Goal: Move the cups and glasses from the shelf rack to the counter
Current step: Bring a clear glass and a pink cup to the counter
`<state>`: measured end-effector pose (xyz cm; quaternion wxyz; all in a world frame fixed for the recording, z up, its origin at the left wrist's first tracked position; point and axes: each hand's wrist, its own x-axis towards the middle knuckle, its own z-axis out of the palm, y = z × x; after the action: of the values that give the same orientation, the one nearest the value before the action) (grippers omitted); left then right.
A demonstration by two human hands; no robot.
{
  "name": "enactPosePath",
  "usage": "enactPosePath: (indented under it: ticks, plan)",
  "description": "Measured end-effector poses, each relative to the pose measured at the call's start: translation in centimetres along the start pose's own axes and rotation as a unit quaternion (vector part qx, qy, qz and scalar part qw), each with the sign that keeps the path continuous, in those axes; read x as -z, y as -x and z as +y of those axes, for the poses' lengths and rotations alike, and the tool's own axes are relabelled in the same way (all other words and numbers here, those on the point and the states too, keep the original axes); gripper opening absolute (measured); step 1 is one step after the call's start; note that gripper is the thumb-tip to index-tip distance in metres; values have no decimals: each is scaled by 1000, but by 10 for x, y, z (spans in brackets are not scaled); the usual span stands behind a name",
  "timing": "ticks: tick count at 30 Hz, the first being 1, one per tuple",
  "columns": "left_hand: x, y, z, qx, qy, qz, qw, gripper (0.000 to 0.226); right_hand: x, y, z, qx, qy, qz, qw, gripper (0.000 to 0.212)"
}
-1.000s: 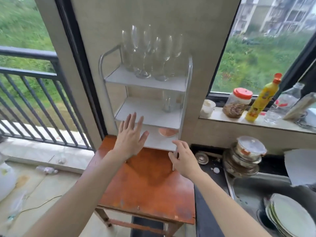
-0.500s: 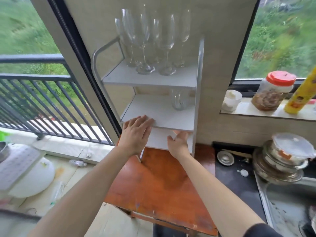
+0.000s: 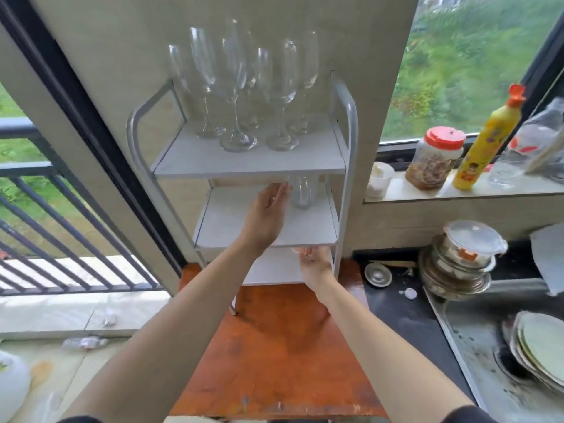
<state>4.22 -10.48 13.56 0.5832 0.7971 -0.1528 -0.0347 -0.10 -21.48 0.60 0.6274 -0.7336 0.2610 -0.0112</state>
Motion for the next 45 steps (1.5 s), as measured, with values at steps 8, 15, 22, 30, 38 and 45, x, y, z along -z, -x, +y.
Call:
enactPosePath:
  ticks: [8, 15, 22, 30, 38, 45]
  plan:
    - [-17, -12, 18, 113, 208, -75, 969, 36, -2, 13, 12, -3, 1, 7, 1000, 28]
    - [-2, 3, 12, 107, 98, -59, 988, 37, -3, 23, 12, -61, -45, 34, 997, 34]
    - [17, 73, -9, 33, 133, 62, 989, 35, 3, 52, 21, -60, -12, 80, 995, 40]
    - [34, 175, -63, 0, 128, 156, 980, 41, -18, 126, 75, -17, -53, 122, 991, 26]
    - [-18, 230, -130, 182, 132, 81, 971, 68, 15, 188, 141, -73, -36, 230, 970, 42]
    - [-110, 244, -101, 184, 120, -63, 974, 75, 115, 257, 177, -80, -106, 413, 901, 40]
